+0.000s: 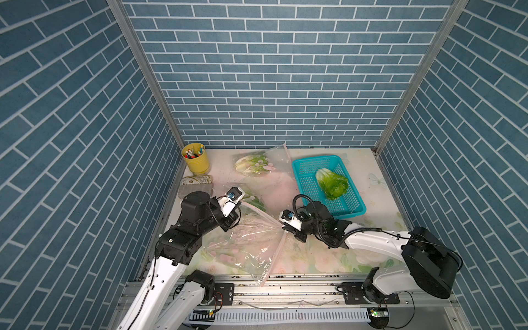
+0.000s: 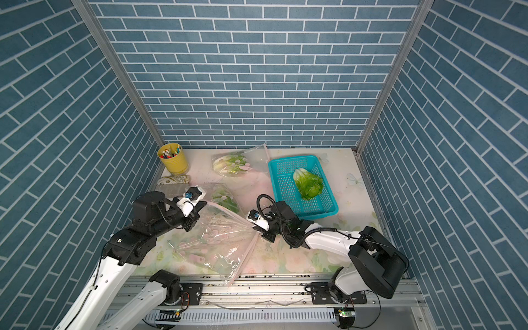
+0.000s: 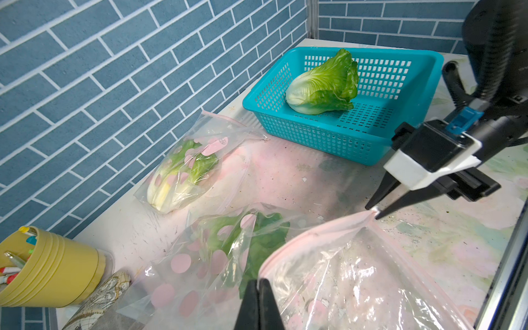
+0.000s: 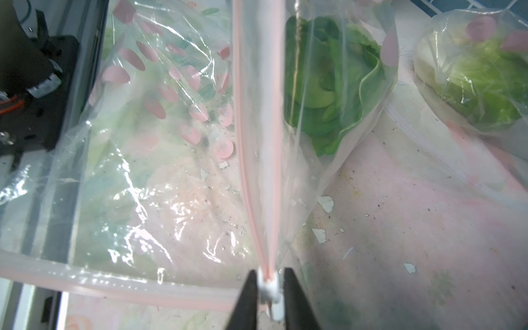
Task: Open the zip-top bag and take out the chinese cabbages
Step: Unzip the zipper on the zipper food storage bag, then open the zipper of the food storage bag at the center of the board.
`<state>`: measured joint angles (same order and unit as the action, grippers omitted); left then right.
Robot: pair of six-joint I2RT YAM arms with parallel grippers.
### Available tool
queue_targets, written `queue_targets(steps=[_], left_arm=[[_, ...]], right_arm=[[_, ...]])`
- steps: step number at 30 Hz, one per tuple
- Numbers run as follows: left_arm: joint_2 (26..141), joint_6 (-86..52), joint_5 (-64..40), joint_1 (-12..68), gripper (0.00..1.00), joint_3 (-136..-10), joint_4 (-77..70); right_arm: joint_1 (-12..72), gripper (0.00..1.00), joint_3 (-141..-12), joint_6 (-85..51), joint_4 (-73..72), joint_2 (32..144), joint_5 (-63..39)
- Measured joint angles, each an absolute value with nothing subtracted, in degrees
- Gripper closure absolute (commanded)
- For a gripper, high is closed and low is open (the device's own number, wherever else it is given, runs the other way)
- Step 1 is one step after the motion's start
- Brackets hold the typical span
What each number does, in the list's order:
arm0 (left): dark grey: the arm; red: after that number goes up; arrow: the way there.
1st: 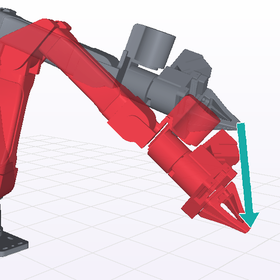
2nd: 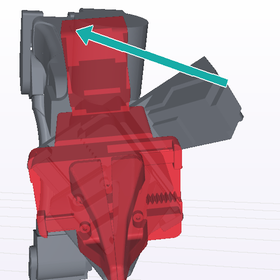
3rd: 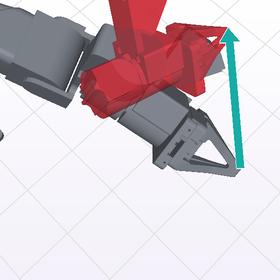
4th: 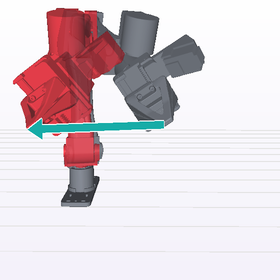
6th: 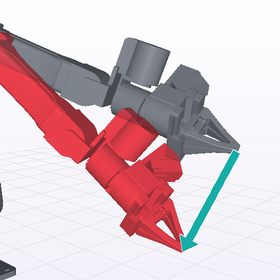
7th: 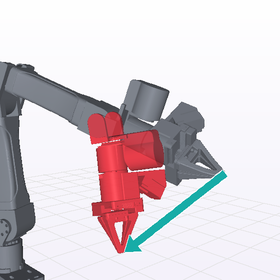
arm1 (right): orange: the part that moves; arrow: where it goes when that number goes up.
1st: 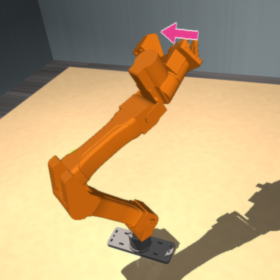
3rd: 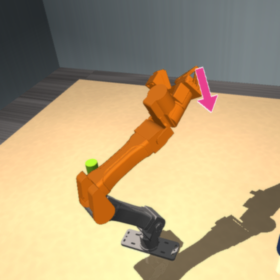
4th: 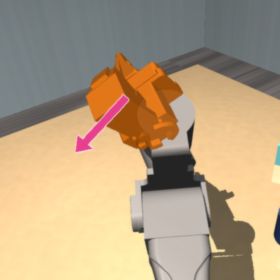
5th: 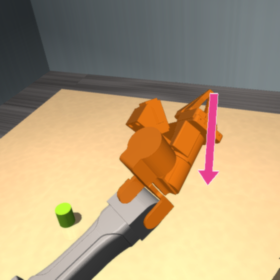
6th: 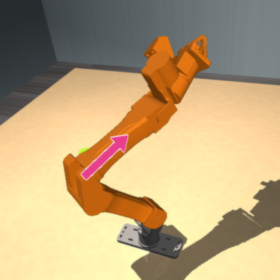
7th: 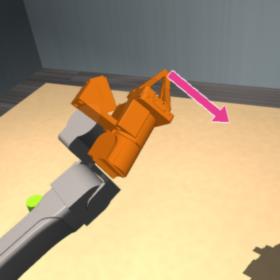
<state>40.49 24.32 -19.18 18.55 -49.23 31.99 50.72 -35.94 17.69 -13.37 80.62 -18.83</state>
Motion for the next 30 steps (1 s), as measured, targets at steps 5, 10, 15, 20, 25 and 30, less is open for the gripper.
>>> queue_targets(steps=[5, 10, 15, 20, 25, 30], left_arm=[[40.0, 23.6, -19.8, 18.2, 1.00, -49.2, 31.0], [39.9, 22.4, -21.2, 18.2, 1.00, -48.4, 30.7], [39.6, 21.3, -22.5, 18.1, 1.00, -46.8, 30.3], [39.2, 20.5, -23.3, 18.1, 1.00, -46.2, 30.0], [38.9, 20.1, -23.6, 18.1, 1.00, -46.2, 29.8], [38.9, 19.9, -23.8, 18.1, 1.00, -46.1, 29.6]], right_arm=[[50.5, 0.54, -35.6, 16.1, -9.8, 78.3, -17.8], [50.5, 0.67, -35.6, 11.4, -7.5, 72.1, -16.4], [50.7, 0.96, -38.0, 5.3, -5.2, 70.7, -16.1], [52.2, 1.00, -42.4, 2.0, -4.6, 73.4, -15.7], [54.2, 1.00, -46.5, 1.7, -4.7, 78.4, -15.6], [55.8, 1.00, -48.4, 1.5, -4.7, 82.2, -15.6]])
